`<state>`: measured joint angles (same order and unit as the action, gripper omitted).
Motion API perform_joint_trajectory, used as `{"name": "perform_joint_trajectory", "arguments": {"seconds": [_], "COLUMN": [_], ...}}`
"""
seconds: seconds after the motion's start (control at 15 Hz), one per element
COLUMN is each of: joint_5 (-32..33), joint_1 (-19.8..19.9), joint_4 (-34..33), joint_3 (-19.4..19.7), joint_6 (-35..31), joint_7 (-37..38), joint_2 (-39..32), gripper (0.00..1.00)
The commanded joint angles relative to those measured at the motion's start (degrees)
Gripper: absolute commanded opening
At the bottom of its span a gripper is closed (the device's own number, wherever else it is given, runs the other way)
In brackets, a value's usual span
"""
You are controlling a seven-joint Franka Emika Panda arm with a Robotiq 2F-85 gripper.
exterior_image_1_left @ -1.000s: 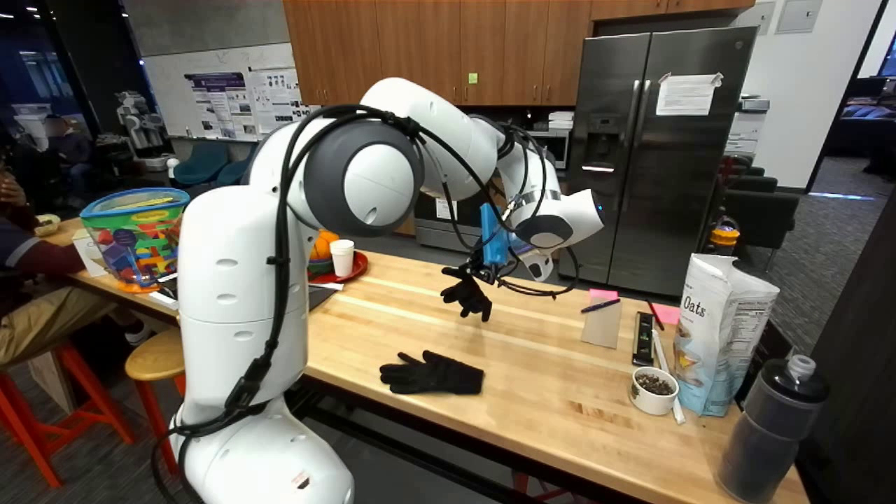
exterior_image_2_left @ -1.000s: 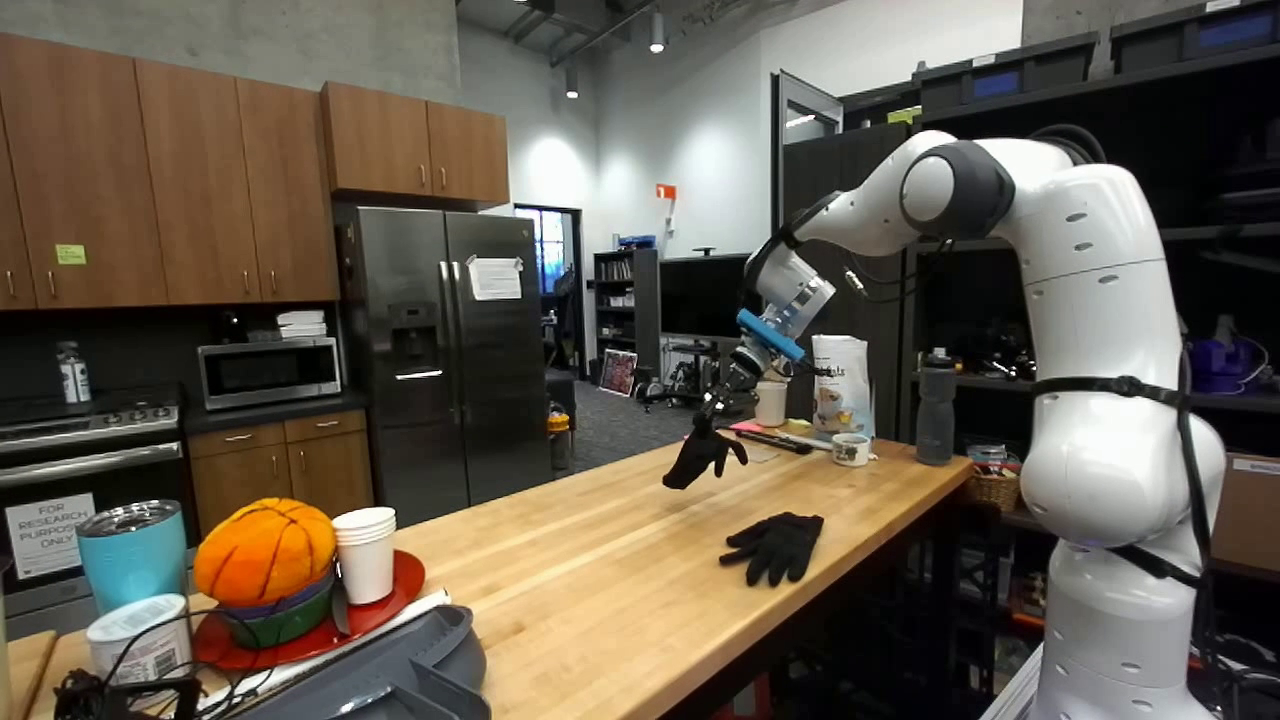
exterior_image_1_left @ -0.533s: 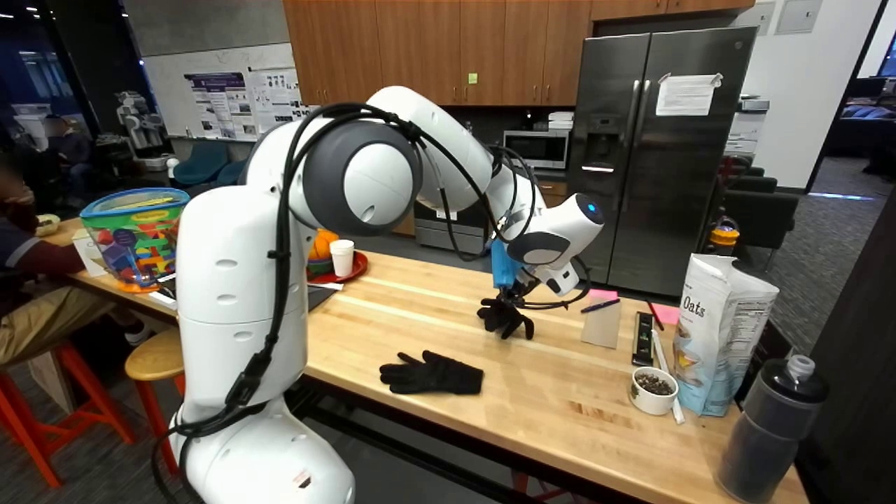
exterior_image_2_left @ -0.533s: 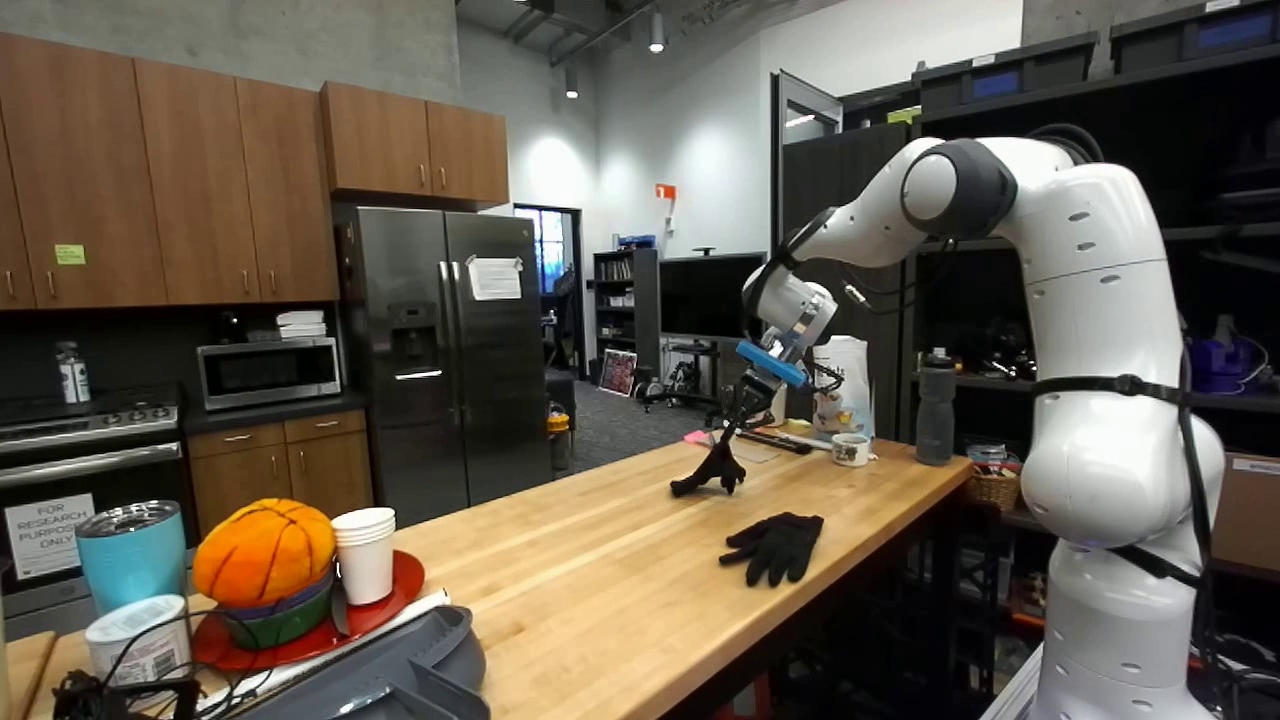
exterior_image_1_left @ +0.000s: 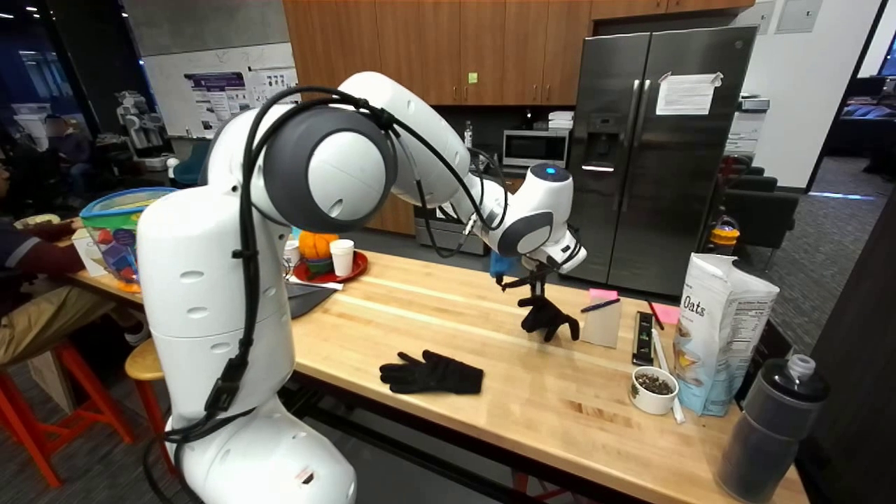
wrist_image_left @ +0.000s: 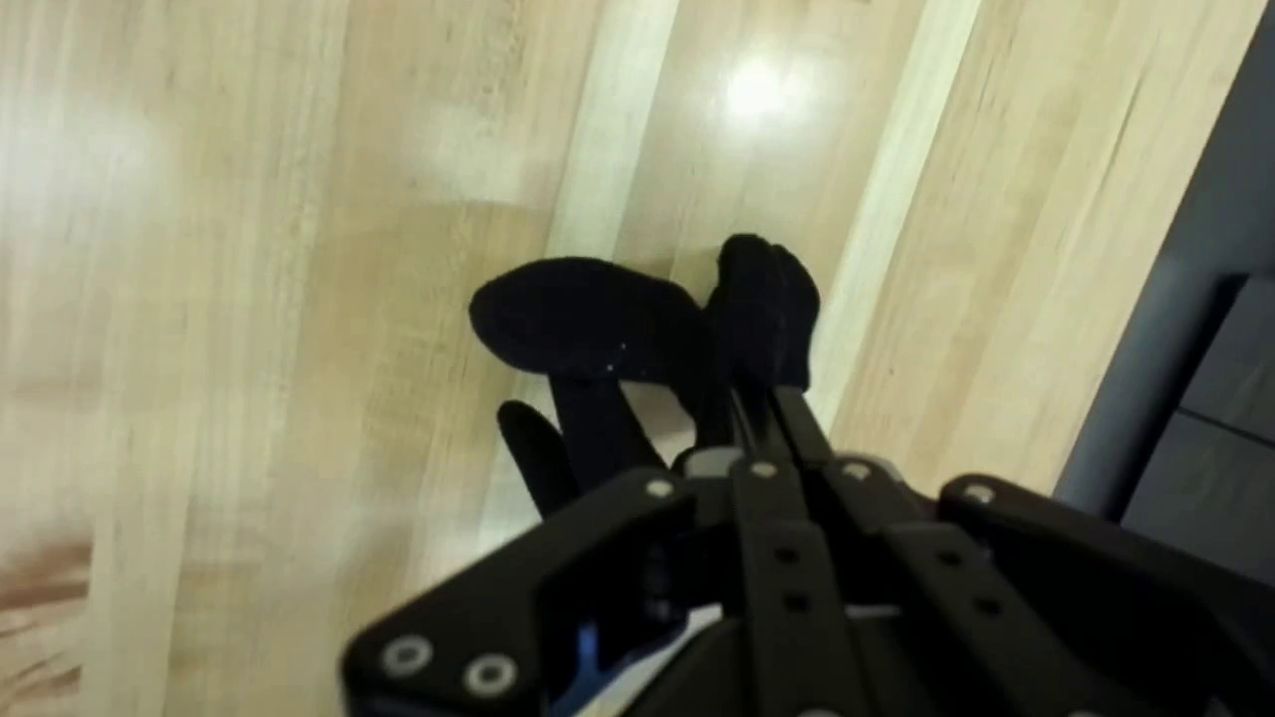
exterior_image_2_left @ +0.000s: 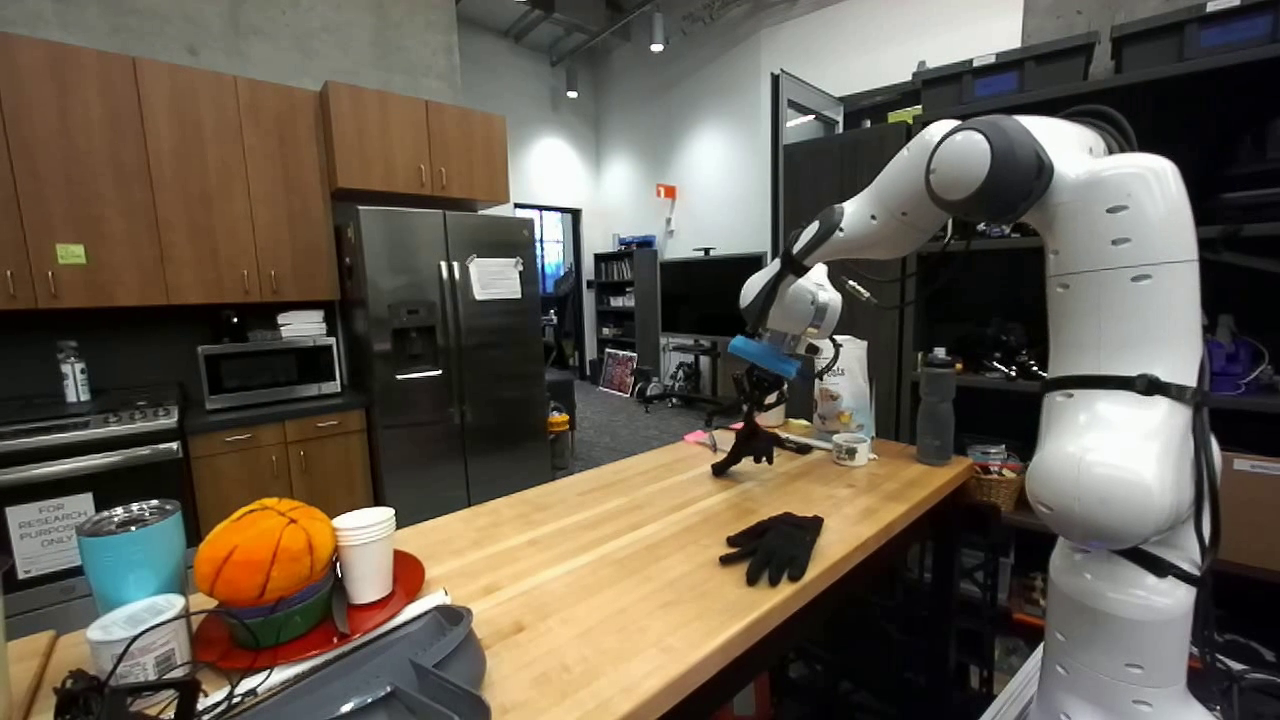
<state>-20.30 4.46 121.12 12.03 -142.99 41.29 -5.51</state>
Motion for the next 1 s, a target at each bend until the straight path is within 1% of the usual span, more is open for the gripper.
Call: {"name": "perform_joint_trajectory", "arguments": {"seconds": [0.0, 0.13, 0.2, 0.33, 0.47, 0.67, 0.8, 0.93], "joint_5": [16.5, 27.0, 32.3, 42.8, 53.3, 67.2, 73.0, 76.5], "joint_1": [-4.9, -6.3, -1.9, -1.5, -1.4, -2.4, -3.0, -3.8], "joint_4": [3.7, 1.3, -0.2, -2.6, -4.0, -4.7, -5.7, -6.8], "joint_3": [4.6, 6.3, 2.1, 1.4, 0.2, -3.0, -5.7, -8.3], "joint_6": [-4.7, -4.4, -3.5, -0.6, 3.8, 13.6, 22.0, 31.1], "joint_7": [16.1, 25.7, 30.2, 39.7, 48.9, 62.1, 67.8, 71.4], "joint_2": [5.3, 4.6, 4.2, 4.1, 5.0, 6.6, 6.7, 6.4], "gripper": [0.01, 0.01, 0.01, 0.01, 0.01, 0.01, 0.01, 0.01]}}
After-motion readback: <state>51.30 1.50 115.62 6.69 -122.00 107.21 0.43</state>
